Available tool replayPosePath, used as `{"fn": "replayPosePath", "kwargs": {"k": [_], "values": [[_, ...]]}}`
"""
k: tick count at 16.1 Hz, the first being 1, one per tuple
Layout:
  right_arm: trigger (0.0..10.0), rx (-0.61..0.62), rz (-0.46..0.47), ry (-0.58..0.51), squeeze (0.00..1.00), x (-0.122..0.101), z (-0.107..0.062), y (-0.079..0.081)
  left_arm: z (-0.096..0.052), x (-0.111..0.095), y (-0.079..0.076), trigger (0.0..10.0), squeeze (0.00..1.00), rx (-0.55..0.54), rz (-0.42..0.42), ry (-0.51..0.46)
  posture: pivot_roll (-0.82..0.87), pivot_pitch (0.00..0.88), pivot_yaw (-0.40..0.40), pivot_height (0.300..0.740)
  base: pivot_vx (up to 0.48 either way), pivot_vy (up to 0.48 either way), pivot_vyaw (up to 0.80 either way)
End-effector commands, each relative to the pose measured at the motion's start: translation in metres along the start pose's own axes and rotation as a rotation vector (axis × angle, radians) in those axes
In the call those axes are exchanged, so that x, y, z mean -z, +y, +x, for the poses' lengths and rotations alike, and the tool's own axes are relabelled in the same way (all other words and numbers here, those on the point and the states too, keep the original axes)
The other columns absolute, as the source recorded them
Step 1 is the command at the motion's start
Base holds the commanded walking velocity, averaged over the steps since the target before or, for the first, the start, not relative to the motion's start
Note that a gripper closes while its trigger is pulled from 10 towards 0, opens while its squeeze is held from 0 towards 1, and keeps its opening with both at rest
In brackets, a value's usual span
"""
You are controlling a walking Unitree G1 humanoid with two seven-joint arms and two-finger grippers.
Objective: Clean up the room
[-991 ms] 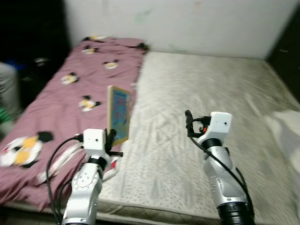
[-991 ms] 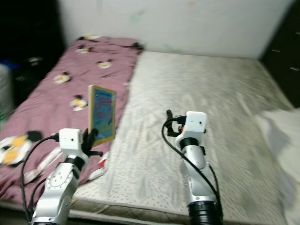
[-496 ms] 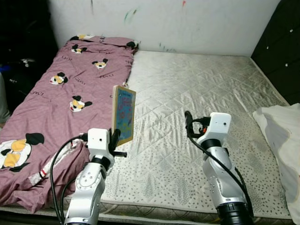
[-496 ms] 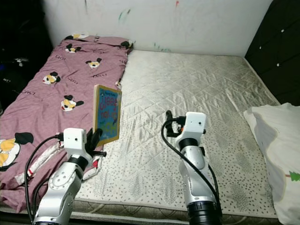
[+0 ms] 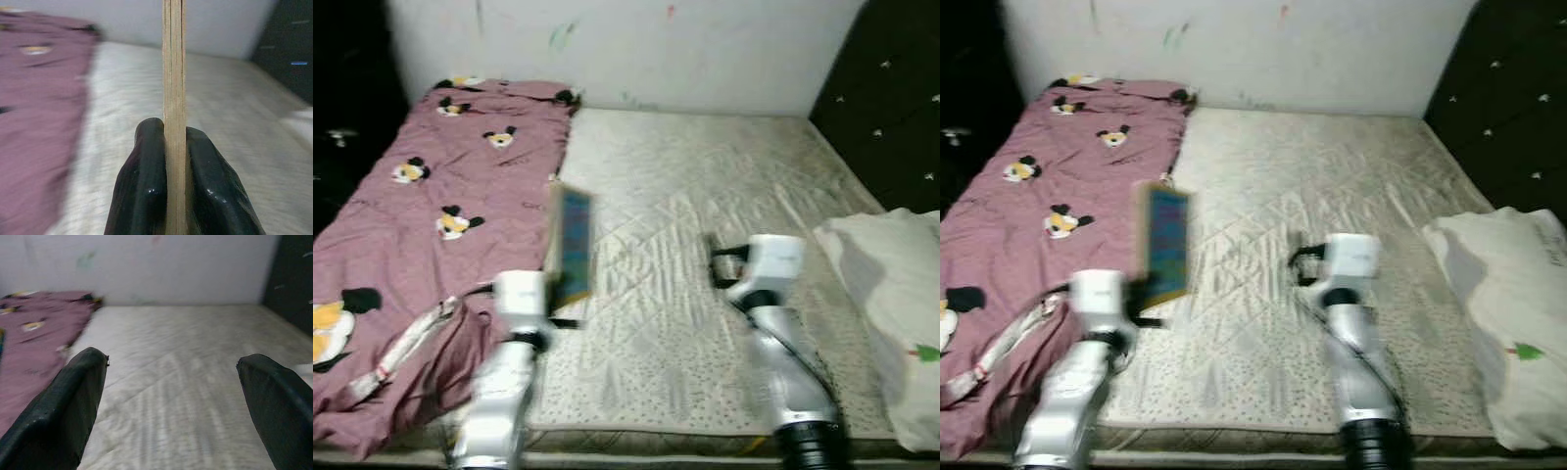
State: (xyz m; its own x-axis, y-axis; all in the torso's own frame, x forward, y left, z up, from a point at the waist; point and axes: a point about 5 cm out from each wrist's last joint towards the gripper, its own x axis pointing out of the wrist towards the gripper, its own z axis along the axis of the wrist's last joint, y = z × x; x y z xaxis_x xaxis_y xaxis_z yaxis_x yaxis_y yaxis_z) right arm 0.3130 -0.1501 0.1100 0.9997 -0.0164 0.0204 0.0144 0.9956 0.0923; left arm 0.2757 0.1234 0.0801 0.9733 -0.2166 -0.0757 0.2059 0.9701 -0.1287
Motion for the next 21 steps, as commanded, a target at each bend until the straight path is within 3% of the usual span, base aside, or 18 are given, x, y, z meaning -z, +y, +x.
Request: {"fn": "replayPosePath", "kwargs": {"k": [1, 6, 13, 17, 19, 21], "values": [[10.0, -0.024, 0.007, -0.008, 0.0, -0.001, 0.001, 0.008, 0.002, -0.01, 0.003, 10.0, 0.0, -0.003, 0.01, -0.038, 0.01, 0.0, -0.009, 0.74, 0.0, -0.33, -0.44], [10.0, -0.034, 0.0, -0.008, 0.0, 0.0, 0.001, 0.01, 0.003, -0.01, 0.002, 10.0, 0.0, -0.001, 0.006, -0.037, 0.01, 0.001, -0.012, 0.74, 0.0, -0.335, -0.08], [10.0, -0.061, -0.009, 0.021, 0.0, 0.011, -0.001, 0.014, 0.003, -0.003, 0.003, 10.0, 0.0, -0.062, -0.008, -0.051, 0.01, 0.0, -0.001, 0.74, 0.0, 0.0, 0.0], [10.0, -0.076, -0.02, 0.001, 0.0, 0.01, -0.002, 0.017, -0.002, -0.017, 0.024, 10.0, 0.0, -0.145, 0.099, -0.119, 0.02, 0.0, 0.007, 0.74, 0.0, 0.0, 0.0], [10.0, -0.078, -0.024, -0.003, 0.0, 0.01, 0.0, 0.016, -0.004, -0.021, 0.034, 10.0, 0.0, -0.156, 0.094, -0.131, 0.03, 0.0, 0.005, 0.74, 0.0, 0.0, 0.0], [10.0, -0.087, -0.026, -0.012, 0.0, 0.008, 0.002, 0.018, -0.002, -0.023, 0.035, 10.0, 0.0, -0.159, 0.096, -0.14, 0.03, 0.0, 0.003, 0.74, 0.0, 0.0, 0.0]]}}
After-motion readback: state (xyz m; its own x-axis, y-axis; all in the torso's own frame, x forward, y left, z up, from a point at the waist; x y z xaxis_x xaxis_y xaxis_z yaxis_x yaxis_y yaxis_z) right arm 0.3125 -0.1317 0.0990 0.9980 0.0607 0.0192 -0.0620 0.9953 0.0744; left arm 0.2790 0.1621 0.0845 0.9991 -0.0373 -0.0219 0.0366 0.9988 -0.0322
